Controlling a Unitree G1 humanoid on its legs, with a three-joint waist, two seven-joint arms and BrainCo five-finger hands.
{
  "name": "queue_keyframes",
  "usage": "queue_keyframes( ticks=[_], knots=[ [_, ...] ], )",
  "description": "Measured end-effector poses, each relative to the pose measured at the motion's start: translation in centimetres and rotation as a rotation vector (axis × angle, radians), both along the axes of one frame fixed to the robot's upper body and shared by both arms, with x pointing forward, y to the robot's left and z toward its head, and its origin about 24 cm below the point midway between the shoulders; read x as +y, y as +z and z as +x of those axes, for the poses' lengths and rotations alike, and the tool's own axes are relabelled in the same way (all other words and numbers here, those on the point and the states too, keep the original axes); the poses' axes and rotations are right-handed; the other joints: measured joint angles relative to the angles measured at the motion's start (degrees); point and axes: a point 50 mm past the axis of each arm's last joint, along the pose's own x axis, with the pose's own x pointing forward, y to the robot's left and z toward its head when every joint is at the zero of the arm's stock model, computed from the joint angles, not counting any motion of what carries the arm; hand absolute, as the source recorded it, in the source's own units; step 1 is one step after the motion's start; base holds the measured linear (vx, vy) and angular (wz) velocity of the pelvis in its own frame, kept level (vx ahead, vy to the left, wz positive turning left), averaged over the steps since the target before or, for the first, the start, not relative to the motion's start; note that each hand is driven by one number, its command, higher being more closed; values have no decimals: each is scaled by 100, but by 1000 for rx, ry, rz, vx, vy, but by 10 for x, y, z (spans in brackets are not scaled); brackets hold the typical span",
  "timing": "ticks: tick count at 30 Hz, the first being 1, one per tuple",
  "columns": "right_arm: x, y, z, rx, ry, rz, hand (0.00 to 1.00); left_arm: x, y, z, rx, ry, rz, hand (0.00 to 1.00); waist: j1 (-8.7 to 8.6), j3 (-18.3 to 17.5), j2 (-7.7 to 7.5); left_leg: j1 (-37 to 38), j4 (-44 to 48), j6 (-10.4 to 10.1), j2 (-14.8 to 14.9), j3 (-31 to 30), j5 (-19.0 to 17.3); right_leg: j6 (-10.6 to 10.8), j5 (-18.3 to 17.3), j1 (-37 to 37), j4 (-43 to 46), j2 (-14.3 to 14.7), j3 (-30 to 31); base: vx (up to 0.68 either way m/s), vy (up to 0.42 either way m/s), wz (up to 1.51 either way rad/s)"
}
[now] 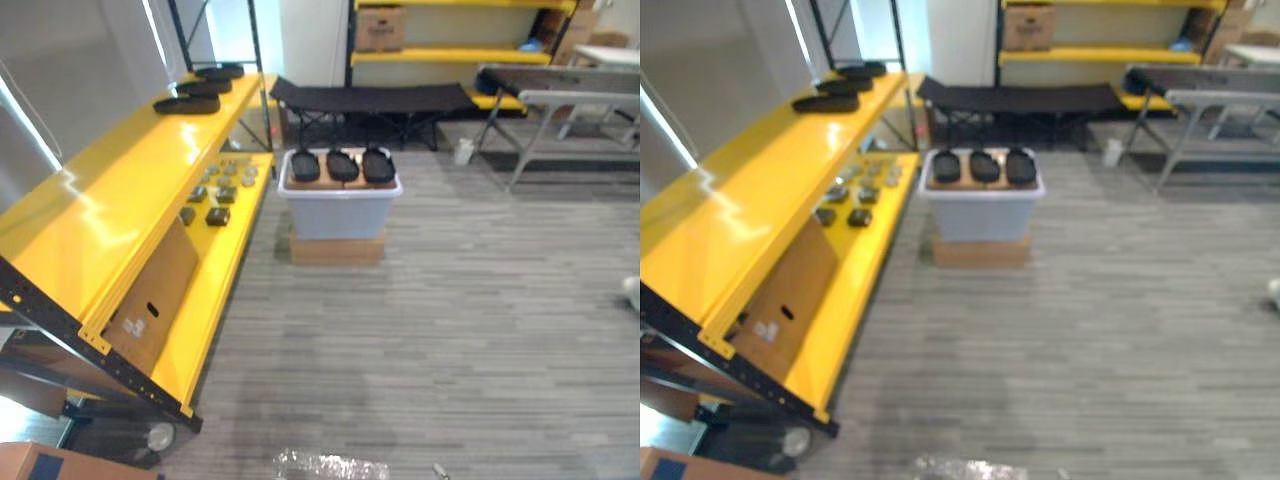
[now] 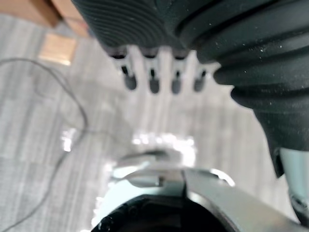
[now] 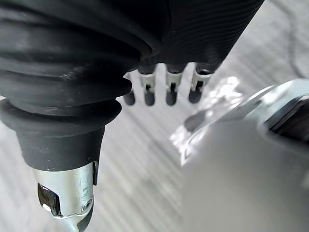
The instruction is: Walk over and take plastic housings, then place them on the shelf
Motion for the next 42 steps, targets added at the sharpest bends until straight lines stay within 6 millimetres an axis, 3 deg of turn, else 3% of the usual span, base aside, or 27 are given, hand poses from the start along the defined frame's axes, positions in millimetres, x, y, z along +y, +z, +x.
queue_keyframes(
  ticks=[4, 14, 21, 29, 33, 42],
  knots=[
    [2, 0, 3, 4, -21, 1, 0, 1, 0, -2, 9, -2, 1, 0, -7, 8, -33, 375, -562, 21, -98, 10, 266, 36, 2, 150, -112, 9, -34, 80, 32, 2],
    [5, 2, 22, -40, 40, -82, 0, 5, 1, 2, -12, -20, 6, 0, -94, 173, -110, 480, -598, -3, -119, 67, 282, 109, -2, 219, -155, -6, -32, -17, 1, -1],
    [3, 3, 24, -47, 80, -133, 0, 5, 1, 2, -11, -20, 9, 0, -113, 190, -124, 485, -612, -33, -101, 105, 314, 113, -6, 214, -186, 7, -29, -79, -1, -3],
    [6, 2, 22, -83, 79, -61, 0, 5, 1, 2, -6, -28, 10, 0, -128, 204, -153, 404, -614, -27, -125, 137, 315, 119, 59, 212, -364, 17, -20, -47, 16, -1],
    [11, 1, 21, -93, 62, 58, 0, 6, 1, 2, -8, -29, 10, 0, -126, 197, -155, 410, -611, -28, -112, 211, 314, 74, 103, 198, -397, 82, 56, 10, -13, -8],
    [10, 1, 23, -64, 187, 78, 0, 8, 1, 1, -34, -5, 12, 0, -115, 214, -179, 494, -580, -50, -58, 350, 299, 2, 158, 204, -472, 197, 316, -26, -29, -13]
  ],
)
